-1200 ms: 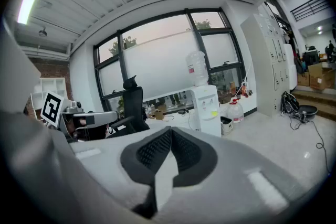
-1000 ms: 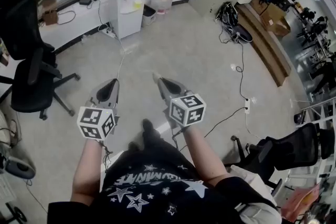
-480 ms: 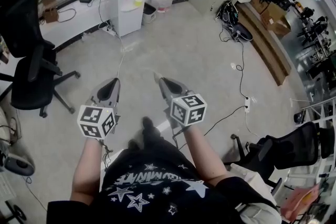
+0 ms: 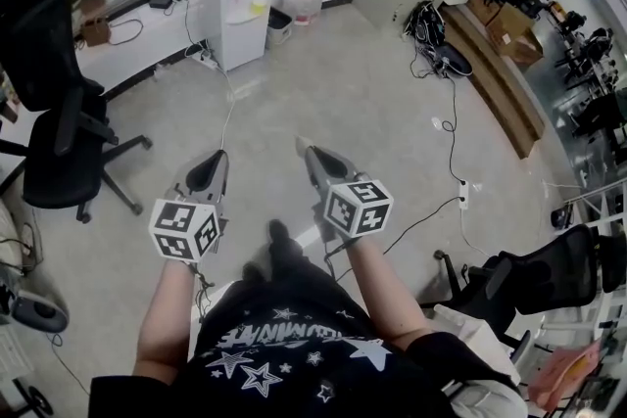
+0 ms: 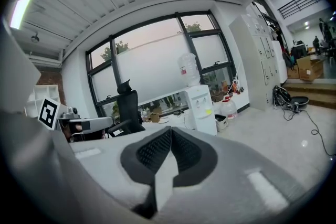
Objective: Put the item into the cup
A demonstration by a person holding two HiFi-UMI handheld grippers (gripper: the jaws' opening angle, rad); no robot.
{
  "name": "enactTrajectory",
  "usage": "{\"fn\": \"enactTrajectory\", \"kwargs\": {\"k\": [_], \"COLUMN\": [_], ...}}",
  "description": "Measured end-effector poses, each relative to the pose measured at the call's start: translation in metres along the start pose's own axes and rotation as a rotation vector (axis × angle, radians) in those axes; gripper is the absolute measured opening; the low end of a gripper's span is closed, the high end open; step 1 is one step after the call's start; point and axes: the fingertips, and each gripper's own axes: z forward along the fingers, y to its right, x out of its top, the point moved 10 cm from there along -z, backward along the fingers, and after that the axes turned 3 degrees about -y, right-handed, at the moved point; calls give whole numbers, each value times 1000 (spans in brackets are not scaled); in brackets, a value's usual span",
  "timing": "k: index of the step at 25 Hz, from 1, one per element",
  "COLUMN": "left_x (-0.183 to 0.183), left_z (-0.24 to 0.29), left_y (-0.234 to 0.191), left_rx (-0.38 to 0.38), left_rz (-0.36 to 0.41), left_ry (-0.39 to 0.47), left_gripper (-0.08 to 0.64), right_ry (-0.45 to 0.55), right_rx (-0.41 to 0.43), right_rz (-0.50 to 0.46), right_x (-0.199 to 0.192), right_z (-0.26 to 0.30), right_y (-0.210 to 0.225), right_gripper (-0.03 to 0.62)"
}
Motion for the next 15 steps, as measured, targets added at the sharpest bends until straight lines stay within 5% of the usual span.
{"fn": "enactTrajectory", "kwargs": {"k": [15], "left_x": [-3], "left_z": [53], "left_y": [-17], "left_rx": [33], "left_rz": [-44], "left_ry": [-54], "left_gripper": [5], "right_ry": [-33], "right_rx": [15], "right_rz": [37], "right_x": [6], "right_z": [42], "right_y": [51], "right_gripper": [0]}}
